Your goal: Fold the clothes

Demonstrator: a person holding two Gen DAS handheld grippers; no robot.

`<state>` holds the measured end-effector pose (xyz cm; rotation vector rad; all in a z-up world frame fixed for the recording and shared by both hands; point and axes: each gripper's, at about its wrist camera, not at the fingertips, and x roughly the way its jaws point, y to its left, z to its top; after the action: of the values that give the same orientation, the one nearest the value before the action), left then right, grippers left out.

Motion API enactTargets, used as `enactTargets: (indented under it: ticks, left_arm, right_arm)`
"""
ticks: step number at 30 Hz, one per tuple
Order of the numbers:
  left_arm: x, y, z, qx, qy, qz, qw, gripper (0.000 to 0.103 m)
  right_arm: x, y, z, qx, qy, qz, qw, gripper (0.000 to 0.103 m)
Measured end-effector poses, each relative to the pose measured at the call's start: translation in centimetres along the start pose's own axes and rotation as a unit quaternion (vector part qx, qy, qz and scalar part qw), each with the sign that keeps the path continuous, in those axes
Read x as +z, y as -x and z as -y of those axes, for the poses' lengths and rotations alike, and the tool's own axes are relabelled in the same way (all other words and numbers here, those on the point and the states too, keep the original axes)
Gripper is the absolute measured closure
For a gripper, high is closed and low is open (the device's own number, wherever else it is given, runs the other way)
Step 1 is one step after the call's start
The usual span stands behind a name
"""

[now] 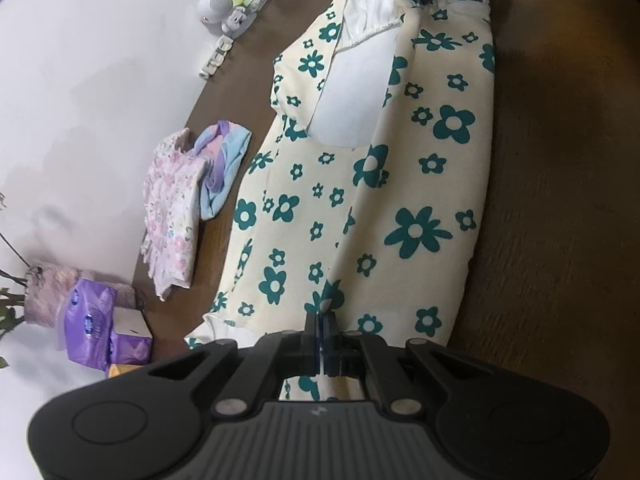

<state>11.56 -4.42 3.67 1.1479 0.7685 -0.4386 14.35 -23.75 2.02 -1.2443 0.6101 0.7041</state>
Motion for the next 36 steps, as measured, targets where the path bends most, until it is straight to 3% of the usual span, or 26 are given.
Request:
enactTargets:
  ticks: [15, 28, 32, 33, 36]
  left_arm:
    - [0.2, -2.8, -0.7, -0.023, 0.038, 0.005, 0.9990, 0.102]
    - [-0.4, -3.2, -1.6, -0.027, 0.117, 0.021, 0.9925, 0.098]
    - [-1.2, -2.7, -2.9, -0.030, 0.186, 0.033, 0.9816, 0.088]
    - [-1.5, -2.5, -3.3, -0.030, 0.205, 0.037, 0.9775, 0.087]
    - [-2.6, -0.9, -4.4, -0.025, 0.277, 0.066, 0.9581, 0.082]
  right_arm:
    - [-0.7, -1.6, 0.8, 0.009, -0.054, 0.004, 0.999, 0.093]
    - [-2.0, -1.6, 1.5, 0.008, -0.125, 0.027, 0.992, 0.092]
    - [-3.1, -1.1, 3.1, 0.022, -0.209, 0.042, 0.977, 0.082]
    - [-3.6, -0.9, 3.8, 0.026, -0.247, 0.052, 0.967, 0.077]
    - [-5.3, 0.0, 5.4, 0.044, -0.348, 0.081, 0.933, 0.075]
